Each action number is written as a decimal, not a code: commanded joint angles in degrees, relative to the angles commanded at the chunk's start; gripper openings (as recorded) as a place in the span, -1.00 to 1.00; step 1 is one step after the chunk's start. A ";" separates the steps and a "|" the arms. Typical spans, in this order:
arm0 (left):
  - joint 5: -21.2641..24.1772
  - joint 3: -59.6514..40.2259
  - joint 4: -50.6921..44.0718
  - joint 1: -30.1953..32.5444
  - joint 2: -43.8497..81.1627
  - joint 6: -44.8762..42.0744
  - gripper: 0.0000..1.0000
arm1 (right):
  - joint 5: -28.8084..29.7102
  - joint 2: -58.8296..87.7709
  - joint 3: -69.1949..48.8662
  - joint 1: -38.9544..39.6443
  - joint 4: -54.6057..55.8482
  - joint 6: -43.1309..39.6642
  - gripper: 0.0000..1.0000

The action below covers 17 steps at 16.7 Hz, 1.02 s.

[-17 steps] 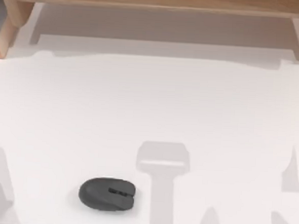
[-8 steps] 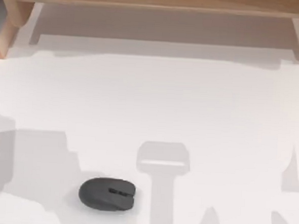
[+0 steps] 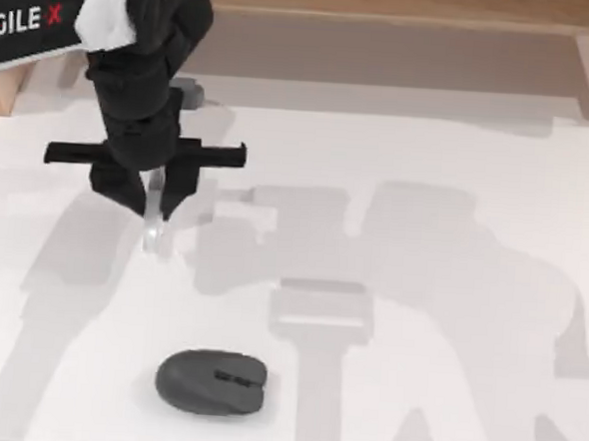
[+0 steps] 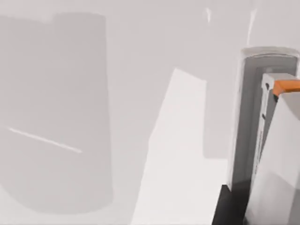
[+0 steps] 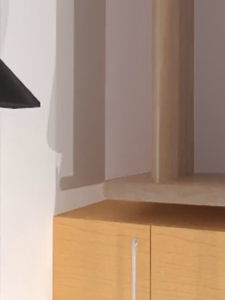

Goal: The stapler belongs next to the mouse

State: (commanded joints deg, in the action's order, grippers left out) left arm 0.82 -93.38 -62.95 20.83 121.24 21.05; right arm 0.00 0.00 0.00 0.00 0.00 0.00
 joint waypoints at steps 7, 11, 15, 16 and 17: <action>0.01 -8.13 -1.85 8.24 4.97 6.37 -1.00 | 0.00 0.00 0.00 0.00 0.00 0.00 1.00; 0.11 -8.00 -1.64 8.09 4.75 6.39 -1.00 | 0.00 0.00 0.00 0.00 0.00 0.00 1.00; 0.68 -7.83 -1.13 8.21 5.06 7.05 -1.00 | 0.00 0.00 0.00 0.00 0.00 0.00 1.00; 1.10 -7.71 -1.06 8.25 5.18 7.21 -1.00 | 0.00 0.00 0.00 0.00 0.00 0.00 1.00; 1.65 -7.54 -1.06 8.29 5.31 7.36 -1.00 | 0.00 0.00 0.00 0.00 0.00 0.00 1.00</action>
State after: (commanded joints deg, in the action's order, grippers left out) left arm 2.47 -100.93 -64.00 29.12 126.55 28.41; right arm 0.00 0.00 0.00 0.00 0.00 0.00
